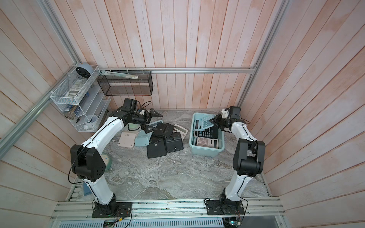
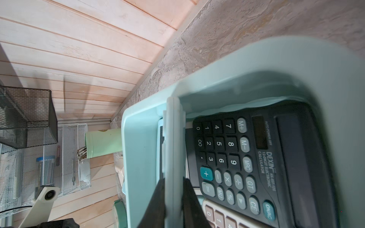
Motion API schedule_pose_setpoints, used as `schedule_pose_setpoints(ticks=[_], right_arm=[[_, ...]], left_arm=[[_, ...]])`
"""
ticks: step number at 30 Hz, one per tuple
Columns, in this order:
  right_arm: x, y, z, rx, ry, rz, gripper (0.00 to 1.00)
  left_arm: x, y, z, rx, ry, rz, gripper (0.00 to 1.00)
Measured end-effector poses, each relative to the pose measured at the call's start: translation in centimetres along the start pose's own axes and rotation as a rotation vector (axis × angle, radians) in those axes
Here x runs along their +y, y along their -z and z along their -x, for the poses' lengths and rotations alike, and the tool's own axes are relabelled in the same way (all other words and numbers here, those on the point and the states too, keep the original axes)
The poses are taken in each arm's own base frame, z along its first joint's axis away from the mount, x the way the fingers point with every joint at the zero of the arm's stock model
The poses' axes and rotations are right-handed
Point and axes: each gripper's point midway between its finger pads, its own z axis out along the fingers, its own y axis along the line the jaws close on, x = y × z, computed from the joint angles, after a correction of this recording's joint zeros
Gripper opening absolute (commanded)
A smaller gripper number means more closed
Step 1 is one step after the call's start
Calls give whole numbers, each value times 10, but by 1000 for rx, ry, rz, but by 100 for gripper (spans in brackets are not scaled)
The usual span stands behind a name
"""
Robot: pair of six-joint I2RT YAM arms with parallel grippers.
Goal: Put the calculator in the storage box
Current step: Place the calculator in the storage box.
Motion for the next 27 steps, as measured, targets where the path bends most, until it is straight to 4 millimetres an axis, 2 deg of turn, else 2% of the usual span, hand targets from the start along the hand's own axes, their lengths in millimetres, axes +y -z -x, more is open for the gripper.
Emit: schedule_pose_setpoints(ticks=[3,8,11,18,21,27], right_arm=[[-4,-5,-2,7,11,-16,2],[-9,-9,-4,7,28,-44,27],[-11,-7,-4,4,41,-72,36],[-7,9,15,-36,76,-162,43],[-13,17,20,-49,75,-219,43],[-23,27,17,-33,83,-305,40]], left_arm=[[0,1,1,-2,1,0,100],[2,1,3,-5,4,1,100],[4,-1,5,-3,11,5,100],[11,-6,9,3,30,19,100],[11,-6,9,1,29,19,100],[11,-6,10,-4,29,23,100]])
